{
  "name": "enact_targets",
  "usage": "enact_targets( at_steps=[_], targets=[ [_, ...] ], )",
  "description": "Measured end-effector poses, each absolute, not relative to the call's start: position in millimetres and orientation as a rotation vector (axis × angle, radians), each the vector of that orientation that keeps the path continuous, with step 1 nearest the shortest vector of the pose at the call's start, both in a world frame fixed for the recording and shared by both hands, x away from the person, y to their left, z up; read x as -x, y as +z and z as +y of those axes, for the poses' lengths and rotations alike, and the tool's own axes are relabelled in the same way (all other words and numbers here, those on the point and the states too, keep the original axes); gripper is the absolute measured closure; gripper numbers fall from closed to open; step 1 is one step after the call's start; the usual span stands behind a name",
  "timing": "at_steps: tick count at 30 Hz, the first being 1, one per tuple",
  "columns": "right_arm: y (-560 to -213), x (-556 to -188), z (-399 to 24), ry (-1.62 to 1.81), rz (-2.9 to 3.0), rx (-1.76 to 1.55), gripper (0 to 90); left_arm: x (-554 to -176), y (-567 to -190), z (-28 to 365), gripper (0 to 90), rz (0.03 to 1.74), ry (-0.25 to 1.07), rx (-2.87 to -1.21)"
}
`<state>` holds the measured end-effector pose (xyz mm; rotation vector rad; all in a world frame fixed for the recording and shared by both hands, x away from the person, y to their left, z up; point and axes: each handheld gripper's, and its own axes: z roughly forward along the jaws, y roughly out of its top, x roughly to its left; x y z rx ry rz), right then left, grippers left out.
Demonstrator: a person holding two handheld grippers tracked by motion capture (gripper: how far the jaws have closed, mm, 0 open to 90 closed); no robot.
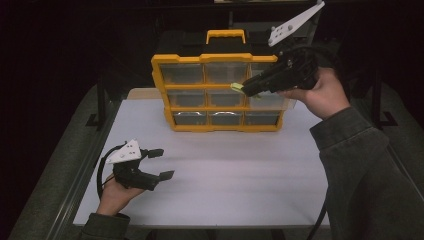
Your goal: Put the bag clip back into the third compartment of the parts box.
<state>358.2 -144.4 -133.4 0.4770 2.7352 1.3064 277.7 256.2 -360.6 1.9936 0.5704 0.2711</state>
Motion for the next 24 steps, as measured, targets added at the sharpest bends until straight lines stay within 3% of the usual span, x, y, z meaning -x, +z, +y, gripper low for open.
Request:
enact_targets(
  at_steps=[9, 24],
  targets=[
    [-114, -368, -155, 1.296, 2.685, -0.534, 77.2, -278, -361, 256, 19.3, 0.571, 0.272, -1.989],
    [-123, -388, -174, 1.243, 2.641, -0.651, 77.2, -277, -360, 257, 19.4, 0.582, 0.267, -1.975]
  ],
)
